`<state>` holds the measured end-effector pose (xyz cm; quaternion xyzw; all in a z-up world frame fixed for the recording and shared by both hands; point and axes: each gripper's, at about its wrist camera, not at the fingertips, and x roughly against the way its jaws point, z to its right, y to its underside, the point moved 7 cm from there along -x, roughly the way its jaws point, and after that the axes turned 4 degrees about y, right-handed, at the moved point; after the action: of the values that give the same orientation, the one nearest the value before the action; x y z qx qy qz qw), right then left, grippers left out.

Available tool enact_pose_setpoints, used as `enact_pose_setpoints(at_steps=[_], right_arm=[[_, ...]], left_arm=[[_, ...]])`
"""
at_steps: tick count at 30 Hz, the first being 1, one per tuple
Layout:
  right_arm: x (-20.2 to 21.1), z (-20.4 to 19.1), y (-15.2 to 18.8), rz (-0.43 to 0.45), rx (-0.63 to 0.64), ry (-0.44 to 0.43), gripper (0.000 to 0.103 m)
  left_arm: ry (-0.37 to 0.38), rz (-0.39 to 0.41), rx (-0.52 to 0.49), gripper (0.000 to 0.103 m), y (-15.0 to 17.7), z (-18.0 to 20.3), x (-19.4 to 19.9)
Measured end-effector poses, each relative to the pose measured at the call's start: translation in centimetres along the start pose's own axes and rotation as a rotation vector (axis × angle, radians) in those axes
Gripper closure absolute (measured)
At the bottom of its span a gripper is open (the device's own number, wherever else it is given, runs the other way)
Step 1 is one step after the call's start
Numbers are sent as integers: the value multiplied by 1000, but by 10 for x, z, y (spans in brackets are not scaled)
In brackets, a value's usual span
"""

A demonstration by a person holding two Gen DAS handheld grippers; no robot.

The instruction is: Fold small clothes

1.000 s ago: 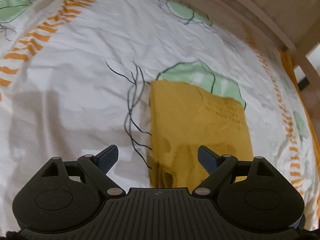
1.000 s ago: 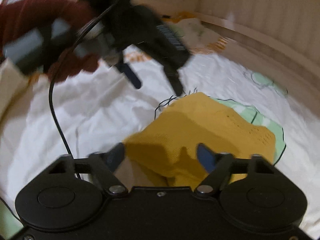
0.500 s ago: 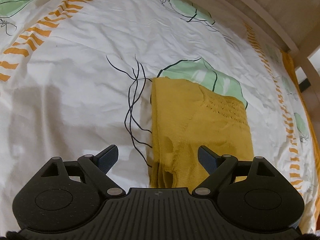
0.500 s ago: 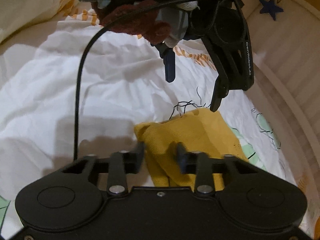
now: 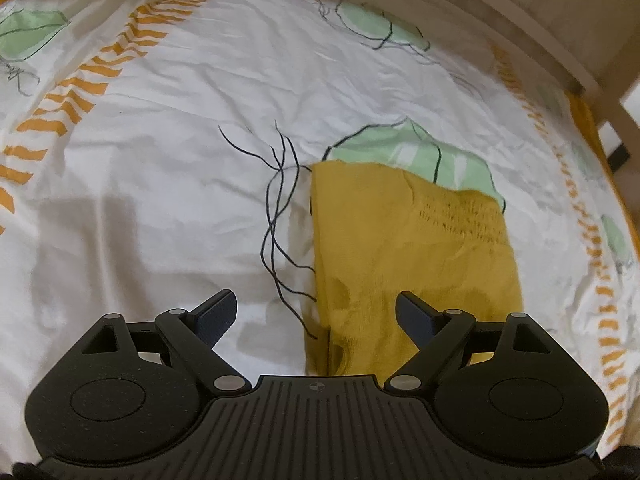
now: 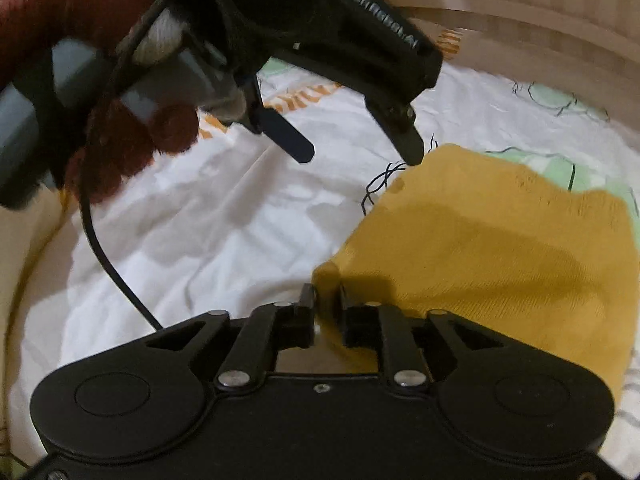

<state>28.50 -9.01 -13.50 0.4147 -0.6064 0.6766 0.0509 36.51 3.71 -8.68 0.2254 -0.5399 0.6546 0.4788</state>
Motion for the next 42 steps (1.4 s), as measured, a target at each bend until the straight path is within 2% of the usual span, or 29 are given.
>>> enact_pose_setpoints(at_steps=[2,3,5,8,10,11,12,14,16,20,25,32,39,41,42], right_arm=[[9,3,1,15,-38,-47,72],[13,6,2,24,-59,-63,61],[21,14,3,30,-108,-80,50],[33,28,7,34,-180,-78,47],[41,40,11,37,-224,-74,37],[45,46,12,39,-247,-71,35],[50,54,14,44,-269,-61,34],[56,68,14,63,-295,-24,34],[59,87,10,93,-321,30,27],[48,120,-6,123,-377,76,26],[19,148,-26,108,-386,108,26],[4,172,-8,31,-381,226,26],[8,175,-4,21,-364,260,25],[7,178,-3,18,-373,272,21],[6,180,-1,9,-380,280,12]], left_arm=[[-5,9,-25,16,3,6,-2],[-1,16,-42,16,4,10,-4],[14,22,-80,16,7,18,-7],[-22,13,-114,16,14,20,-18],[-107,-11,-119,16,18,10,-28],[-141,-18,-122,16,19,4,-31],[-151,-25,-118,15,20,-2,-35],[-114,-40,-65,15,20,-10,-39],[-102,-41,-38,15,19,-14,-39],[-107,-44,-46,15,19,-12,-39],[-99,-51,-36,15,19,-12,-39],[-94,-59,-31,15,18,-10,-43],[-95,-61,-31,13,19,-10,-44],[-85,-61,-25,9,20,-10,-45],[-70,-61,-21,7,20,-10,-46]])
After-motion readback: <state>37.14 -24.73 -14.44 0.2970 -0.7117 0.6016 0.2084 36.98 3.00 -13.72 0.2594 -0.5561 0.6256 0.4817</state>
